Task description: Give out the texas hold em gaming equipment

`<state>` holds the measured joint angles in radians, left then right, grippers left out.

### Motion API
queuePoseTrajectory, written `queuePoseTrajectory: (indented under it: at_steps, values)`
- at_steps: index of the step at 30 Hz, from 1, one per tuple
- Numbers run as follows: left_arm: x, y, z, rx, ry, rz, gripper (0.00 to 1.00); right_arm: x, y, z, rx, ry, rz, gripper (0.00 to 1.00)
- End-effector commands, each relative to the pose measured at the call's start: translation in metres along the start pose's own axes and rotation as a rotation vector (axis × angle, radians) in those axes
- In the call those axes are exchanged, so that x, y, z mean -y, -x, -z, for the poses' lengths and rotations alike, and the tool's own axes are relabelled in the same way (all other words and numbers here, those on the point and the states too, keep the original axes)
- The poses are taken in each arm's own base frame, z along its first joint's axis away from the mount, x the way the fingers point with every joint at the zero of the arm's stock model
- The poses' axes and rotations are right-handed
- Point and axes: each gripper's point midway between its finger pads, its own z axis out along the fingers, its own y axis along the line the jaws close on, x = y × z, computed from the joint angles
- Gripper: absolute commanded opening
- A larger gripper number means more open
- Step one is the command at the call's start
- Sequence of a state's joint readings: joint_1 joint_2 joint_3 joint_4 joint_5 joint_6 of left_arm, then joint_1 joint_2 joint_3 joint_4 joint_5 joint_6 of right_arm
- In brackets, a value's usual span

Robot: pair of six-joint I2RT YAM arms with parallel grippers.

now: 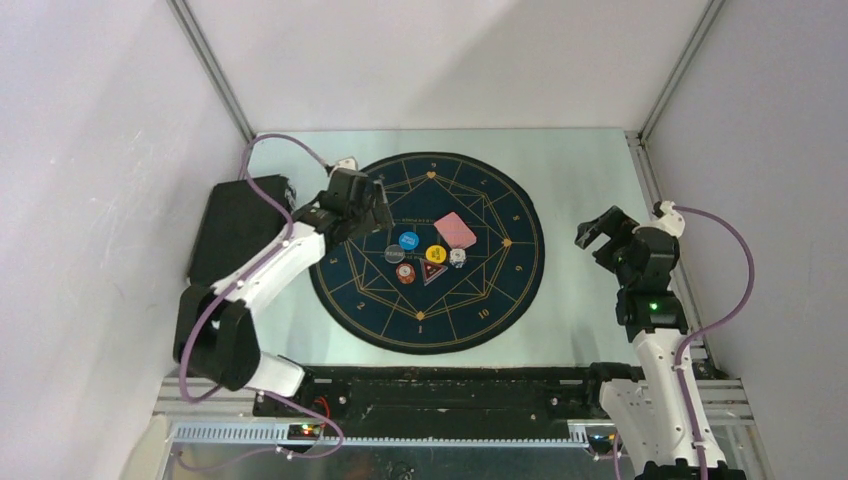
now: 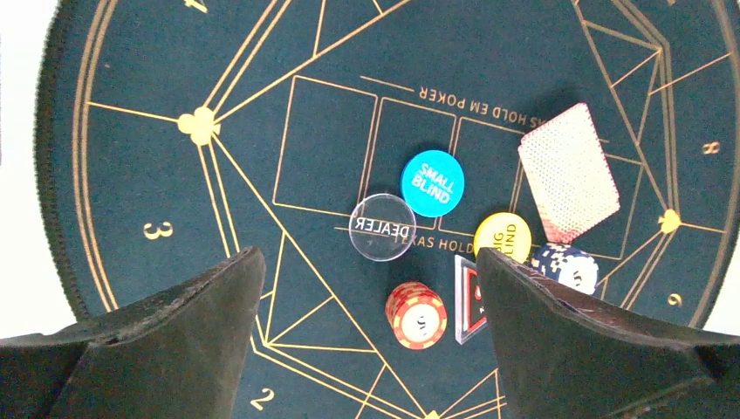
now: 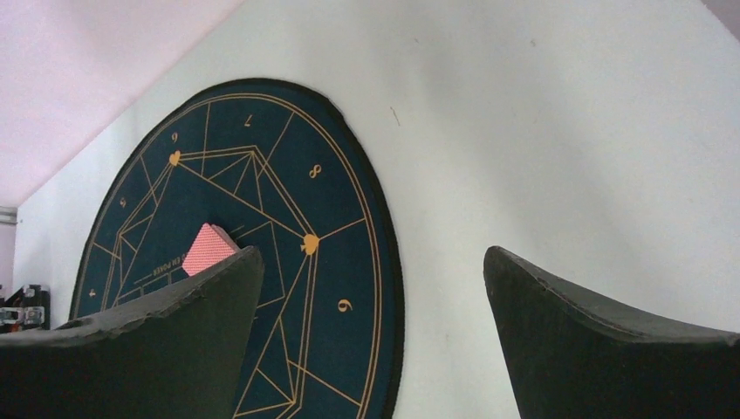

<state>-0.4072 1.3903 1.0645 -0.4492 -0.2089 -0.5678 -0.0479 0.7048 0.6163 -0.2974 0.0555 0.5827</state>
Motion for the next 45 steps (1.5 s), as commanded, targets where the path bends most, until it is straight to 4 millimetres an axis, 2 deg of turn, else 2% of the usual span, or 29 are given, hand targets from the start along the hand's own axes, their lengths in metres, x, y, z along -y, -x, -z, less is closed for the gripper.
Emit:
queuePoseTrajectory:
  at_steps: [1, 6, 15, 19, 22, 26, 34, 45]
  values:
    - [0.013, -0.004, -0.017, -0.035, -0.007, -0.045, 0.98, -0.015, 0.005, 0.000, -0.007, 0.086, -0.024, 1.00]
    - [0.023, -0.023, -0.040, -0.124, -0.023, -0.091, 0.98, -0.014, 0.000, -0.003, -0.037, 0.094, -0.012, 1.00]
    - [0.024, -0.055, -0.065, -0.250, 0.012, -0.172, 0.98, -0.011, -0.004, -0.008, -0.057, 0.084, -0.021, 1.00]
    - [0.017, -0.070, -0.074, -0.300, 0.045, -0.193, 0.98, -0.008, -0.005, -0.010, -0.062, 0.072, -0.024, 1.00]
    - [0.014, -0.078, -0.077, -0.329, 0.062, -0.193, 0.99, -0.005, -0.005, -0.011, -0.060, 0.050, -0.034, 1.00]
    - [0.017, -0.086, -0.079, -0.354, 0.057, -0.199, 0.90, -0.002, -0.006, -0.014, -0.065, 0.039, -0.041, 1.00]
    - [0.016, -0.104, -0.084, -0.404, 0.073, -0.220, 0.80, 0.002, -0.007, -0.017, -0.069, 0.017, -0.051, 1.00]
    - [0.008, -0.114, -0.090, -0.410, 0.130, -0.208, 0.78, 0.006, 0.003, -0.007, -0.014, -0.009, -0.046, 1.00]
